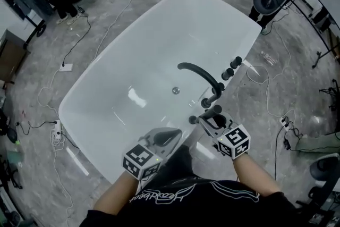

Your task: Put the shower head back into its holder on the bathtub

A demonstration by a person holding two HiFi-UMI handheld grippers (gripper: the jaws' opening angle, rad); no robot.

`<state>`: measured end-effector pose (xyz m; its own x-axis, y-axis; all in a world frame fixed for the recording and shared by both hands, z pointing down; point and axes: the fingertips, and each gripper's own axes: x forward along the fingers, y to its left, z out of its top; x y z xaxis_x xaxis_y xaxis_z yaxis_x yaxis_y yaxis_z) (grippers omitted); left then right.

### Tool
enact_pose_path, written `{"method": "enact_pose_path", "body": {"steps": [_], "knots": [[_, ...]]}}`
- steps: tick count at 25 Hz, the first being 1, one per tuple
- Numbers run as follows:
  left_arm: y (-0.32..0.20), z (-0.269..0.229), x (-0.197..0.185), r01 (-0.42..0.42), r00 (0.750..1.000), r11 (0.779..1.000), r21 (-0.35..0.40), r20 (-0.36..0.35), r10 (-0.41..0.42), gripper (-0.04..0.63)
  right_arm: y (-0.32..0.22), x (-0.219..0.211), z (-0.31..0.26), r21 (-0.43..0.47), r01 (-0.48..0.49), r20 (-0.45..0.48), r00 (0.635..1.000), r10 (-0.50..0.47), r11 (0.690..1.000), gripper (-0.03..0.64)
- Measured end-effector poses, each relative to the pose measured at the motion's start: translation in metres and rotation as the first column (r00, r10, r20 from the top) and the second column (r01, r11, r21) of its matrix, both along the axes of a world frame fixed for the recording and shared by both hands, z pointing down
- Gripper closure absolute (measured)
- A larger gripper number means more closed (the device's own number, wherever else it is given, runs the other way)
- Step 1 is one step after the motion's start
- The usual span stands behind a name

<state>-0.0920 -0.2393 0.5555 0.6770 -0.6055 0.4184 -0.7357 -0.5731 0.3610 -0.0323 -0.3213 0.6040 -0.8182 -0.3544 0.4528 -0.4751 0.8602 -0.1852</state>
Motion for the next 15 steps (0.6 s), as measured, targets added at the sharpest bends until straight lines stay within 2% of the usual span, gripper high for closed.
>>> {"method": "enact_pose_path", "body": {"steps": [7,15], "knots": [[-0.008,0.013,-0.006,0.007,1.000,1.000,-0.008,0.004,-0.007,0.592,-0.008,-0.013,0.052,-0.033,0.032,-0.071,0.997,-0.035,0.999,0.483],[-0.013,0.021,-0.010,0.019,1.000,0.999,-0.031,0.008,-0.019,0.592,0.001,-0.022,0.107,-0.012,0.111,-0.175,0.978,-0.111,0.994,0.483]]}}
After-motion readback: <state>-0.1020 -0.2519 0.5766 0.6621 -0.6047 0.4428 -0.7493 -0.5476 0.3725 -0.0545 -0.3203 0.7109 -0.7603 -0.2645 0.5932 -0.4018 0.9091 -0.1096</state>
